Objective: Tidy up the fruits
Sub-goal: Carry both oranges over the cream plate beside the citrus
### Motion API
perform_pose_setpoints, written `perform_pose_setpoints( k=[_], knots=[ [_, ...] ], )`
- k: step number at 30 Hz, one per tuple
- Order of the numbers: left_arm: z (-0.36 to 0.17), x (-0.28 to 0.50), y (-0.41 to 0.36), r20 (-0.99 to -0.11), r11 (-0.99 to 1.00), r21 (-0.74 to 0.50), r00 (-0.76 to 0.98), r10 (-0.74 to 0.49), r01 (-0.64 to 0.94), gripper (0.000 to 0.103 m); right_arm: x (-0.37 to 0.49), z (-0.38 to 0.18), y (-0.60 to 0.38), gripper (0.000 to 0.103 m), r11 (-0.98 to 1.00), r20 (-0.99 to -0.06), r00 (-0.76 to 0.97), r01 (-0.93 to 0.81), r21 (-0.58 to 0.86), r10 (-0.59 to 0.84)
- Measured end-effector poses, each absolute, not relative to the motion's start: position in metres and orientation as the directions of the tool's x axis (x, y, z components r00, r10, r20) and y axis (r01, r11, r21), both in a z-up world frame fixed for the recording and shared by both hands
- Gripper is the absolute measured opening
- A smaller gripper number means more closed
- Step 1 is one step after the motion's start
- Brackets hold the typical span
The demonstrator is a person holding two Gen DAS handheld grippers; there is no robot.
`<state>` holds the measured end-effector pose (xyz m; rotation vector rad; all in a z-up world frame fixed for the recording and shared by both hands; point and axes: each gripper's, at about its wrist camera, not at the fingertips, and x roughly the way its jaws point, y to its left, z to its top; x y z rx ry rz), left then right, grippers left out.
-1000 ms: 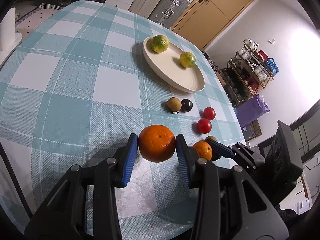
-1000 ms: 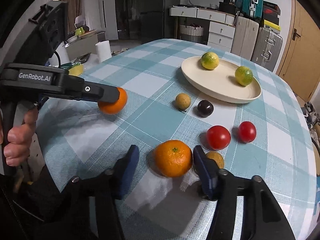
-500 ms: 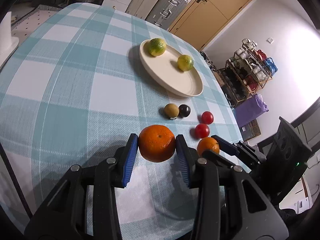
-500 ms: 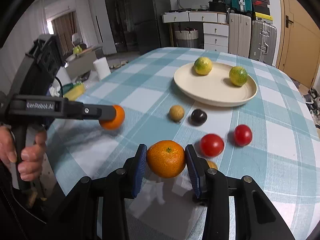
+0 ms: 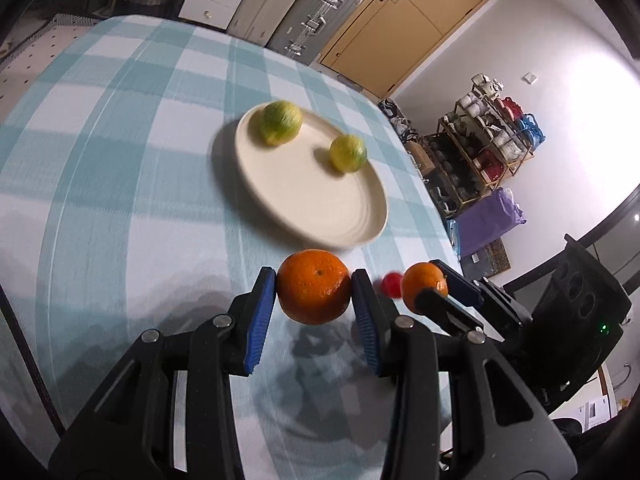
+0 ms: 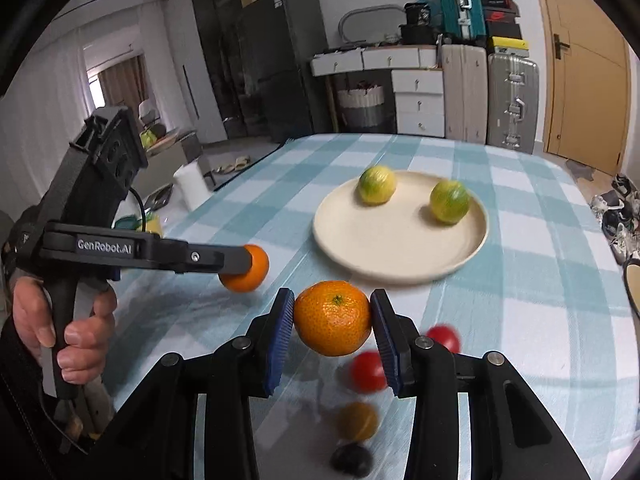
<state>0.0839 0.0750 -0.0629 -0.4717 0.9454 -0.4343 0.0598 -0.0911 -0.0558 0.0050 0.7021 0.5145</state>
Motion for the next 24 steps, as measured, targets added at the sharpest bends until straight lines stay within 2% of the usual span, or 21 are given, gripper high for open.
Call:
perform_pose_setpoints(
  k=[11, 14, 24],
  knots=[
    [-0.023, 0.174, 0.051, -0.663, 0.845, -0.492, 0.539, -0.52, 0.209, 0.036, 0.129, -0.037, -0.106, 0.04, 0.877, -0.587, 0.67, -0.453, 0.162, 0.454],
    [-0.021, 0.2, 0.042, -0.692, 0.85, -0.49, 0.507, -0.513, 0.192, 0.036, 0.149, -0.036, -0.107, 0.04, 0.883, -0.584, 0.679, -0.442, 0.158, 0.445],
    [-0.022, 0.285, 0.024, -0.702, 0.845, -0.501, 0.483, -0.524, 0.189, 0.036, 0.2, -0.047, -0.108, 0.04, 0.909, -0.601, 0.693, -0.385, 0.159, 0.398]
  ],
)
